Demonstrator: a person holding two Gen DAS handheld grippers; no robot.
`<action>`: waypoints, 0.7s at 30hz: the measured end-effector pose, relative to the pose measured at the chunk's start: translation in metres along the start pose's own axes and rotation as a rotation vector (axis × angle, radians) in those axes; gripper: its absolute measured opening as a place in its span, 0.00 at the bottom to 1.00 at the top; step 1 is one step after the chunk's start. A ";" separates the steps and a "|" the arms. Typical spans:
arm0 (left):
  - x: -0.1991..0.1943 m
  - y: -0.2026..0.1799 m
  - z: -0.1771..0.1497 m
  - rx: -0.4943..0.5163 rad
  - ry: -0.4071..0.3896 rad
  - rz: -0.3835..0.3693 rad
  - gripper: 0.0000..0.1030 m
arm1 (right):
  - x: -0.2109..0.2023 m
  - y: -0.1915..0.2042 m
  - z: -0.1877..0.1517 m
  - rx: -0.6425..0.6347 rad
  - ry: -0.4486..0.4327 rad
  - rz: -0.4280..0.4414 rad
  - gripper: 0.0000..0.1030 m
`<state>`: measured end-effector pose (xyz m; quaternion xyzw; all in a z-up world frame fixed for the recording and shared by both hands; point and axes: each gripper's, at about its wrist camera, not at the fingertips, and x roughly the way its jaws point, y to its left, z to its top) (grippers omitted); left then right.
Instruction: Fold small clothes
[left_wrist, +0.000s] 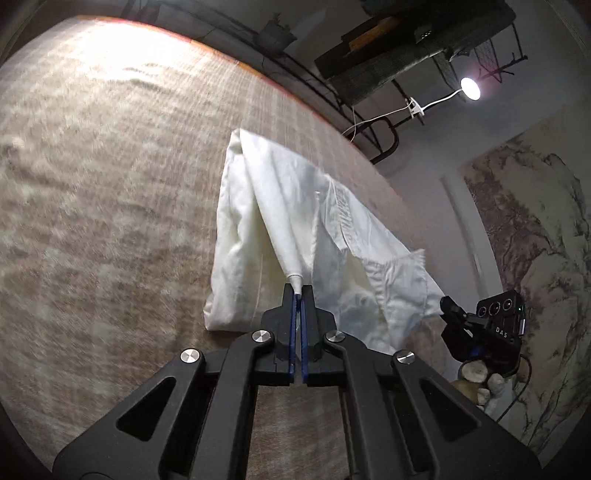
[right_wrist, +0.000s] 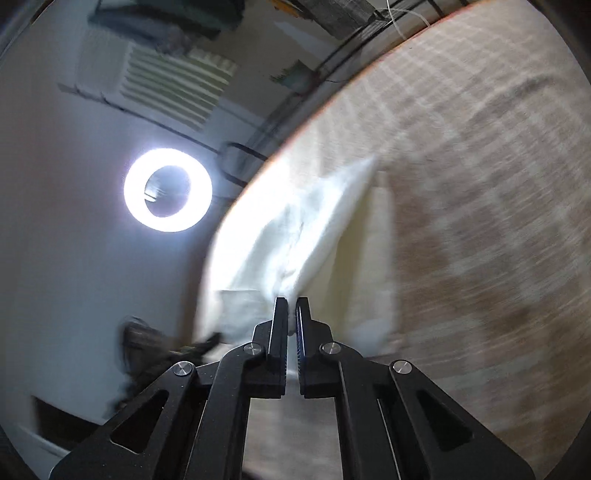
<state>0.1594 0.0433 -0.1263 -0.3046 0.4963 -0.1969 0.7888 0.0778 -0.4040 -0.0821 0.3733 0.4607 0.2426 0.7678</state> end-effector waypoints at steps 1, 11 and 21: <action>0.001 0.005 0.001 -0.005 0.000 0.036 0.00 | 0.002 0.000 -0.002 -0.012 0.010 -0.026 0.03; 0.008 0.008 -0.010 0.031 0.008 0.125 0.00 | 0.008 0.019 -0.023 -0.186 0.049 -0.335 0.07; 0.004 -0.051 -0.019 0.221 -0.080 0.169 0.00 | 0.069 0.083 -0.048 -0.563 0.106 -0.313 0.07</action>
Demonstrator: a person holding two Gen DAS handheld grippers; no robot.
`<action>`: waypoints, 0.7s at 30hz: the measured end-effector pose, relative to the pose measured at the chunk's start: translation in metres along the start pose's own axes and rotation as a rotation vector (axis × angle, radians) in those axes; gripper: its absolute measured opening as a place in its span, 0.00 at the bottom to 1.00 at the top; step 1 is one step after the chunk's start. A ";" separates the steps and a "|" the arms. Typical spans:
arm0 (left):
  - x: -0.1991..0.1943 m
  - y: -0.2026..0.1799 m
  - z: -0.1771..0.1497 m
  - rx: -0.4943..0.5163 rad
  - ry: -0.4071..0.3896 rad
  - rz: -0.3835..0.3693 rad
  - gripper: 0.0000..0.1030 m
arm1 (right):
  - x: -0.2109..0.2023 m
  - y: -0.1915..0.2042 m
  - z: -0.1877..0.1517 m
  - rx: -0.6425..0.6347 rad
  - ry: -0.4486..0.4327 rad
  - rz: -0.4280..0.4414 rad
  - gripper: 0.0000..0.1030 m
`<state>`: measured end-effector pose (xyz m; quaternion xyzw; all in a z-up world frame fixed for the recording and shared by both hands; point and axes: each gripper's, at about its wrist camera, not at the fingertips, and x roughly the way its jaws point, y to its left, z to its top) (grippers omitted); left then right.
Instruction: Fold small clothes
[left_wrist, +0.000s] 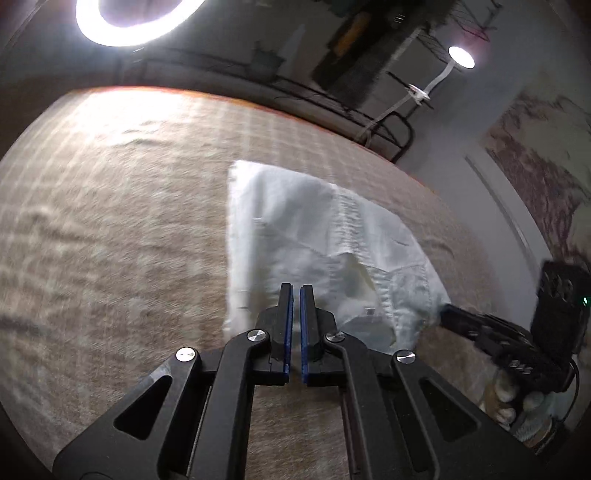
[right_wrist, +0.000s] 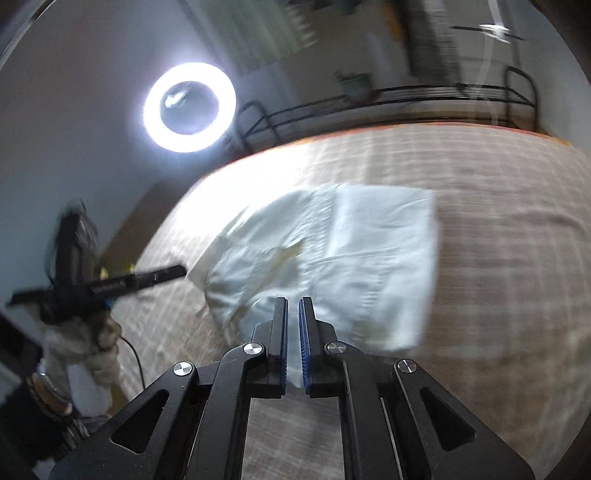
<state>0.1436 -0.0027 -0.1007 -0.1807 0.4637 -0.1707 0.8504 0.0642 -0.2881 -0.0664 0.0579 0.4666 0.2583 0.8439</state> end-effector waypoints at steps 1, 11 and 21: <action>0.008 -0.008 -0.002 0.026 0.019 -0.011 0.00 | 0.009 0.004 -0.004 -0.023 0.018 -0.007 0.07; 0.036 0.035 -0.022 -0.110 0.152 -0.044 0.00 | 0.049 0.002 -0.026 -0.102 0.285 -0.039 0.07; 0.039 0.022 0.055 -0.055 0.024 -0.012 0.00 | -0.009 -0.059 0.032 0.118 0.021 0.050 0.07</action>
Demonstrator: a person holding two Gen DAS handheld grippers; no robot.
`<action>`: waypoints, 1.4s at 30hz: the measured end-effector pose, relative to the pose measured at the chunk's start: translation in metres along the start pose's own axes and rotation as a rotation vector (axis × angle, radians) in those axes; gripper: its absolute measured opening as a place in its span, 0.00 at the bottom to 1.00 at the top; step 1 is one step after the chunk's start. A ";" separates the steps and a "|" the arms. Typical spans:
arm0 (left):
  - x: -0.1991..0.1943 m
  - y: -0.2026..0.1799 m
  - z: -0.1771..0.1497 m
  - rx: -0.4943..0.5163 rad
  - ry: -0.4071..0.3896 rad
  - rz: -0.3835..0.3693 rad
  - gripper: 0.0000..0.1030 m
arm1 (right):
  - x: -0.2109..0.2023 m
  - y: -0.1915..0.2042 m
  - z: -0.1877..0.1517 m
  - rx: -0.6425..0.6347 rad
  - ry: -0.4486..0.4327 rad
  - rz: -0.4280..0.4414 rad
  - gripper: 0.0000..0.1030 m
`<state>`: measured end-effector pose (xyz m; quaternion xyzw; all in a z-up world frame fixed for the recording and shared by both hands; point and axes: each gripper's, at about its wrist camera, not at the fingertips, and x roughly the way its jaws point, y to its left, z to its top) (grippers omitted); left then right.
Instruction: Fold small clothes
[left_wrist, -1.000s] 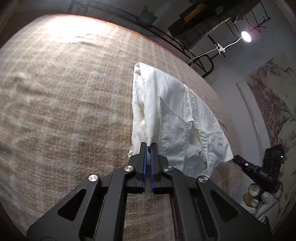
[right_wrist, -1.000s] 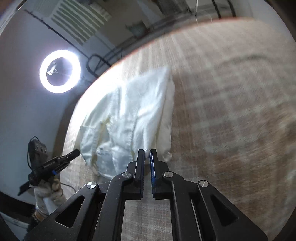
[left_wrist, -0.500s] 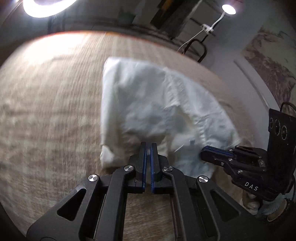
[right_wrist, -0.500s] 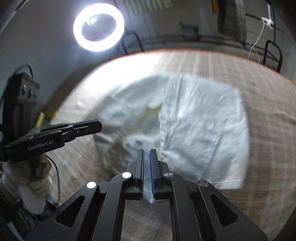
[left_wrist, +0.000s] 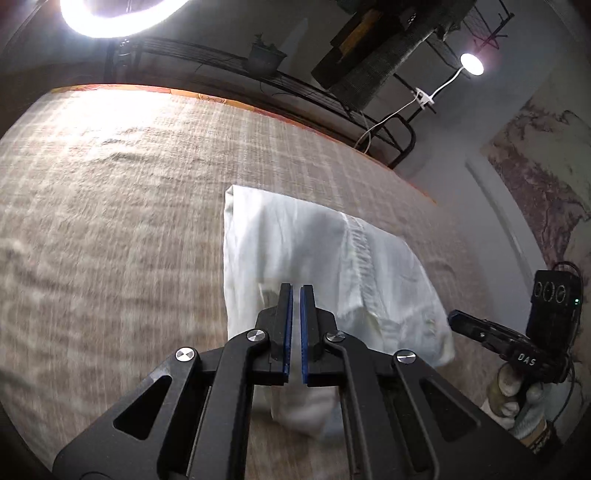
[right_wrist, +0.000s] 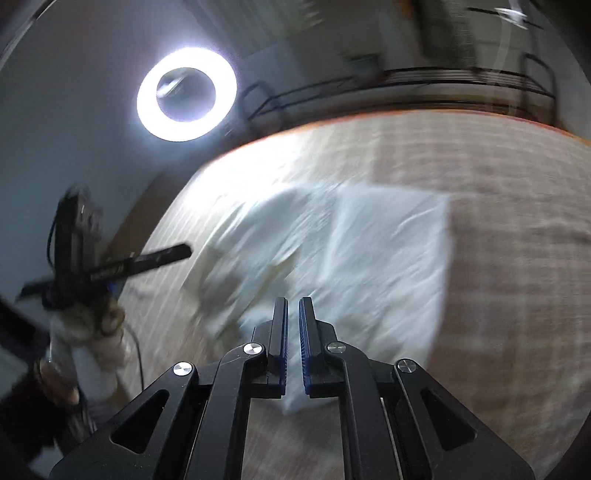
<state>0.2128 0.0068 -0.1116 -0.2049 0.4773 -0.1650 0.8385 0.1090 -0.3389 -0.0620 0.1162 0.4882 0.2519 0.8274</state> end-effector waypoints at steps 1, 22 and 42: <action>0.009 0.002 0.003 0.014 0.006 0.032 0.00 | 0.006 -0.009 0.003 0.025 0.002 -0.023 0.07; 0.026 -0.008 0.030 0.095 -0.016 0.091 0.04 | 0.027 -0.051 0.062 0.048 -0.027 -0.055 0.03; 0.087 -0.011 0.031 0.129 0.066 0.109 0.03 | 0.095 -0.028 0.073 -0.005 0.098 -0.130 0.02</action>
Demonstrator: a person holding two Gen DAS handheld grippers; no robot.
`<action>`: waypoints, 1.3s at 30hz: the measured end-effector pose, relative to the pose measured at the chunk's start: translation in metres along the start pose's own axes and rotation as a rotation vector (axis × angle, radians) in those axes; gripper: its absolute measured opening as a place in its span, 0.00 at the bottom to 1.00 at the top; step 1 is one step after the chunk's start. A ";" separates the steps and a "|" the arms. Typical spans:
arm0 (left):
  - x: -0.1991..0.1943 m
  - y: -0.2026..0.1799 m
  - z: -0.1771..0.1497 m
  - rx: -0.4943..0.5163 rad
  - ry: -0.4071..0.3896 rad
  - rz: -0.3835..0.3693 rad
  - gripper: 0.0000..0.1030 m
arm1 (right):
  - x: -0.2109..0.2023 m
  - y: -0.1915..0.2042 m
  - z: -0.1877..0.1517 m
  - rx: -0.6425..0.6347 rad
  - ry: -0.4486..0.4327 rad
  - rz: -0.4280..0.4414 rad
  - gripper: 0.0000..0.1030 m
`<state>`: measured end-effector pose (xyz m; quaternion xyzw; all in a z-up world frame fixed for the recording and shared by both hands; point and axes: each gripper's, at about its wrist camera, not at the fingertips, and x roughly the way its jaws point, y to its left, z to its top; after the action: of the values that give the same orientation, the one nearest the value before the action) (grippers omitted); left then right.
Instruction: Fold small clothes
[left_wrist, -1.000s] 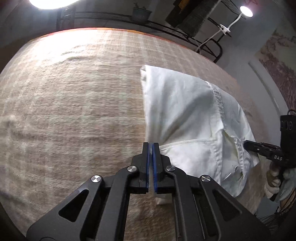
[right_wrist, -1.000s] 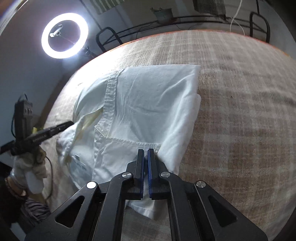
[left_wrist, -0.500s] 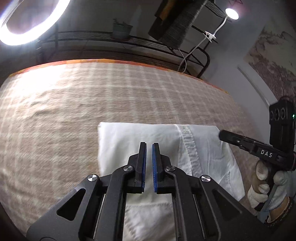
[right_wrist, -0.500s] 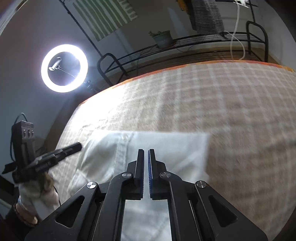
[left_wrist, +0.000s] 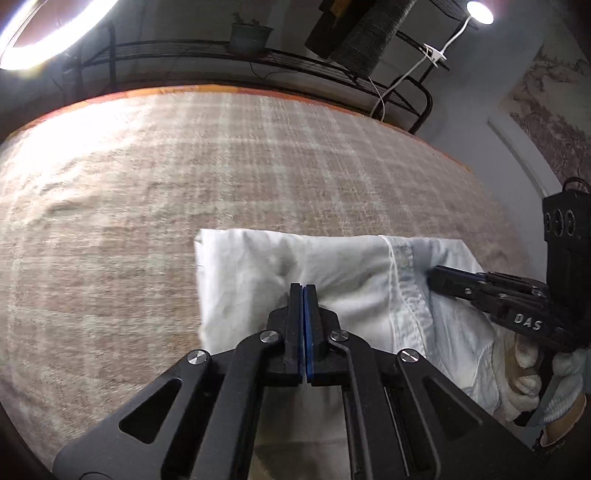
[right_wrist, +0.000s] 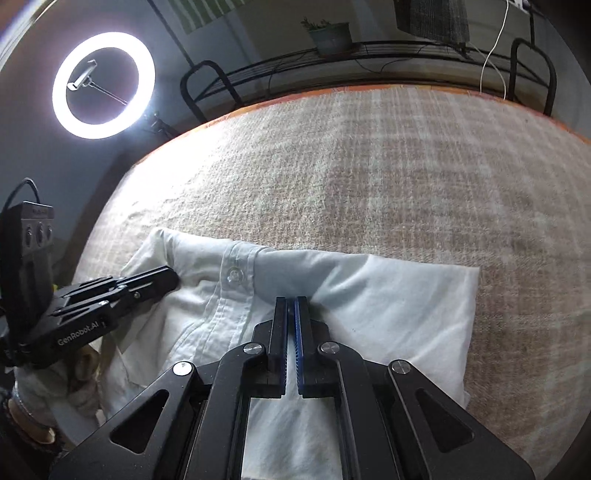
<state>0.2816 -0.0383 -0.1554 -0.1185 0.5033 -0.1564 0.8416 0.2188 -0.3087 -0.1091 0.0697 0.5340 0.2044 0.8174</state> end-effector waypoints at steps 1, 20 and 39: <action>-0.008 0.003 0.000 -0.003 -0.010 -0.001 0.03 | -0.007 -0.001 -0.001 0.001 -0.009 0.006 0.03; -0.048 0.017 -0.078 0.053 0.055 0.071 0.03 | -0.061 -0.029 -0.086 -0.030 0.108 0.009 0.03; -0.085 0.079 -0.091 -0.437 0.033 -0.215 0.38 | -0.101 -0.085 -0.091 0.268 -0.013 0.129 0.48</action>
<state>0.1749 0.0630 -0.1569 -0.3482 0.5232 -0.1343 0.7661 0.1239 -0.4366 -0.0898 0.2139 0.5458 0.1830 0.7892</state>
